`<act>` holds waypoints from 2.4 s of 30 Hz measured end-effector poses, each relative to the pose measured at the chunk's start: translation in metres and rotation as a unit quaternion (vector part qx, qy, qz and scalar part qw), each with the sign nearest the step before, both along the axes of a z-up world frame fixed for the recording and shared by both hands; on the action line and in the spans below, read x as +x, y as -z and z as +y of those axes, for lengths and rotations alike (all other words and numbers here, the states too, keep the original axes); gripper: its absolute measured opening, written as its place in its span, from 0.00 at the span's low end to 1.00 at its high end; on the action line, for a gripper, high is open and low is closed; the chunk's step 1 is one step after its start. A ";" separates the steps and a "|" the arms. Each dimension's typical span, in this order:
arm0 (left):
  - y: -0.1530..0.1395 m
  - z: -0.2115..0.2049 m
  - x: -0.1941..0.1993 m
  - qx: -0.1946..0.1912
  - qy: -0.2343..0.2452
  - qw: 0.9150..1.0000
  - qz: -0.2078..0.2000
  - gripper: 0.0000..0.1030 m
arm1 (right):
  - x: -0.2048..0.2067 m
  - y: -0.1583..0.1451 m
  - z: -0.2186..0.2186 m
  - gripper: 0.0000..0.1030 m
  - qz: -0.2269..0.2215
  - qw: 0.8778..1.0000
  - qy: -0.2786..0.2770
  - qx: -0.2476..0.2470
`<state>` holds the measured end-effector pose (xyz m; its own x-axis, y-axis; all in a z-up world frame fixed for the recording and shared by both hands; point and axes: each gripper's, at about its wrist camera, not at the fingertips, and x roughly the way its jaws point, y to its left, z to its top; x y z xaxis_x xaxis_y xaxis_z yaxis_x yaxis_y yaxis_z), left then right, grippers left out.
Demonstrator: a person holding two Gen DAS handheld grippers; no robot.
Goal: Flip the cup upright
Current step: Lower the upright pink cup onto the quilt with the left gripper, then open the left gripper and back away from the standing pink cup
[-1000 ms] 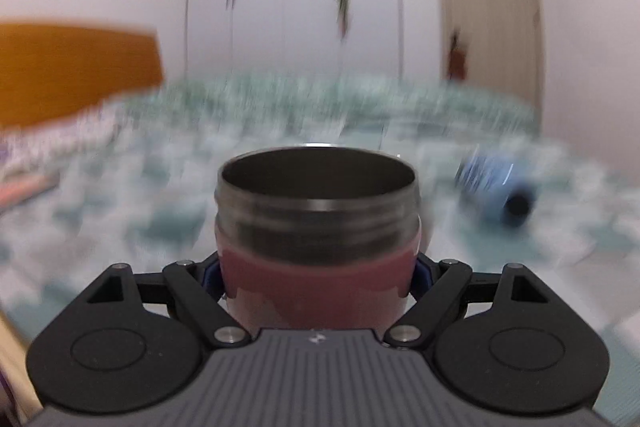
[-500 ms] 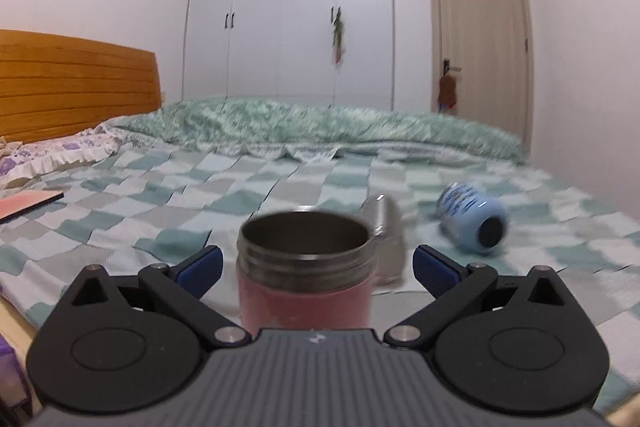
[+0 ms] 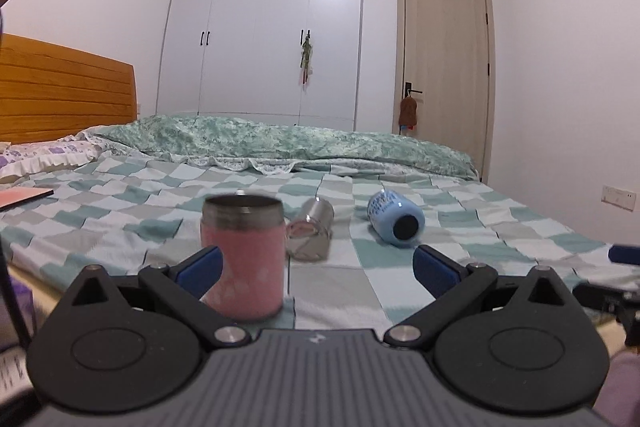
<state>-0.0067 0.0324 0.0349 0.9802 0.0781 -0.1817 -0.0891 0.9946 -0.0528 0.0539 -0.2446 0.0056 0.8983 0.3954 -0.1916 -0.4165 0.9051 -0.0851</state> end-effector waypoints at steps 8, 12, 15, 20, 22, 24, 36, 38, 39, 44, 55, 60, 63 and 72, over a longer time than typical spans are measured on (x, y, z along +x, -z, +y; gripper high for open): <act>0.037 -0.022 -0.016 0.022 -0.021 0.999 -0.013 1.00 | -0.016 0.014 -0.008 1.00 -0.009 1.000 0.022 0.006; 0.040 -0.023 -0.017 0.025 -0.019 0.999 -0.015 1.00 | -0.020 0.018 -0.011 1.00 -0.021 0.999 0.026 0.011; 0.041 -0.021 -0.017 0.019 -0.021 0.999 -0.015 1.00 | -0.022 0.019 -0.011 1.00 -0.025 0.999 0.027 0.010; 0.041 -0.019 -0.018 0.014 -0.019 1.000 -0.017 1.00 | -0.022 0.020 -0.009 1.00 -0.025 0.999 0.026 0.009; 0.040 -0.020 -0.017 0.017 -0.018 1.000 -0.016 1.00 | -0.022 0.020 -0.009 1.00 -0.025 0.999 0.026 0.009; 0.041 -0.021 -0.018 0.019 -0.018 0.999 -0.018 1.00 | -0.022 0.020 -0.009 1.00 -0.025 0.999 0.026 0.009; 0.041 -0.022 -0.018 0.023 -0.013 0.999 -0.020 1.00 | -0.021 0.021 -0.007 1.00 -0.023 0.999 0.025 0.009; 0.041 -0.023 -0.018 0.023 -0.013 0.999 -0.020 1.00 | -0.021 0.021 -0.007 1.00 -0.024 0.999 0.025 0.009; 0.041 -0.023 -0.018 0.023 -0.013 0.999 -0.021 1.00 | -0.021 0.021 -0.007 1.00 -0.023 0.999 0.025 0.009; 0.041 -0.023 -0.018 0.025 -0.010 0.999 -0.021 1.00 | -0.021 0.021 -0.007 1.00 -0.023 0.999 0.026 0.009; 0.041 -0.024 -0.019 0.026 -0.009 0.999 -0.022 1.00 | -0.021 0.021 -0.007 1.00 -0.024 0.999 0.025 0.009; 0.041 -0.025 -0.019 0.026 -0.009 0.999 -0.021 1.00 | -0.021 0.021 -0.007 1.00 -0.024 0.999 0.025 0.009; 0.041 -0.025 -0.019 0.026 -0.008 0.999 -0.021 1.00 | -0.021 0.021 -0.007 1.00 -0.023 0.999 0.025 0.009; 0.041 -0.025 -0.020 0.028 -0.005 0.999 -0.022 1.00 | -0.021 0.021 -0.007 1.00 -0.023 0.999 0.025 0.009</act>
<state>-0.0262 0.0079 -0.0060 0.9863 0.0965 -0.1338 -0.0976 0.9952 -0.0018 0.0330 -0.2518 -0.0157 0.9251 0.3521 -0.1421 -0.3660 0.9265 -0.0872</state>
